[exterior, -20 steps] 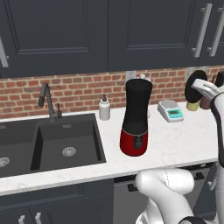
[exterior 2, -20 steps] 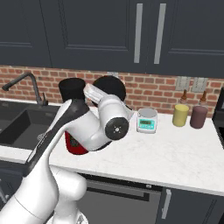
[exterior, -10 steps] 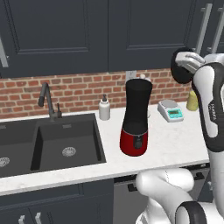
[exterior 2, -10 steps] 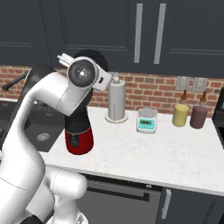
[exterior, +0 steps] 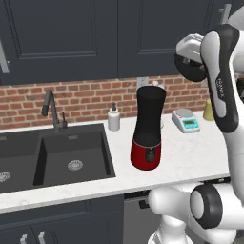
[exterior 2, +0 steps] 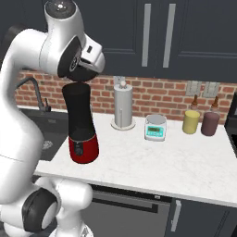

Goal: Close the lid blender by securely placing the lid on top.

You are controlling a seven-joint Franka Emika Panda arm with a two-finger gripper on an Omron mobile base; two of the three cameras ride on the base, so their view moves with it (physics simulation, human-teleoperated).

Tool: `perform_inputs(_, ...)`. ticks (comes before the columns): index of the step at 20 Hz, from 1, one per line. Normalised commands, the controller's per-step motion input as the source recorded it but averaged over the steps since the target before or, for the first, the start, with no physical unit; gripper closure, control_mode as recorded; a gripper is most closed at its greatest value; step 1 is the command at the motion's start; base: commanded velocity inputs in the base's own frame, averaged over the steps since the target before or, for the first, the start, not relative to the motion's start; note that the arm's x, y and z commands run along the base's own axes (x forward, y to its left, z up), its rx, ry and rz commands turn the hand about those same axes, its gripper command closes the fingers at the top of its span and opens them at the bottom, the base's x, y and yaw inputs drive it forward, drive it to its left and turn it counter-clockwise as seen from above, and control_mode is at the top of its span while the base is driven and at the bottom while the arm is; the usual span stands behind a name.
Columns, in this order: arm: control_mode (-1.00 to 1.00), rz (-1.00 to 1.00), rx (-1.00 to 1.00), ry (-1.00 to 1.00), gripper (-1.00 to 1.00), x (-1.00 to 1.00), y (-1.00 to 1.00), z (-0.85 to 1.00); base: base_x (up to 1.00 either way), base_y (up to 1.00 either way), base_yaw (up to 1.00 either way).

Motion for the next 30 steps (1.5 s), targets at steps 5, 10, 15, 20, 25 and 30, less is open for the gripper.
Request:
perform_inputs(5, -1.00, 0.00, -0.13, 0.08, 1.00, 0.00, 0.30, -0.24, 0.00, 0.00, 0.00)
perform_inputs(10, -1.00, 0.00, -0.20, 0.08, 1.00, 0.00, 0.33, -0.37, 0.00, 0.00, 0.00)
perform_inputs(15, -1.00, 0.00, -0.19, 0.10, 1.00, 0.09, 0.51, -0.10, 0.00, 0.00, 0.00)
perform_inputs(20, -1.00, 0.00, -0.22, 0.17, 1.00, 0.19, 0.59, -0.10, 0.00, 0.00, 0.00)
perform_inputs(25, -1.00, 0.02, -0.10, 0.19, 1.00, 0.24, 0.12, -0.25, 0.00, 0.00, 0.00)
perform_inputs(30, -1.00, 0.03, -0.07, 0.19, 1.00, 0.28, -0.12, -0.39, 0.00, 0.00, 0.00)
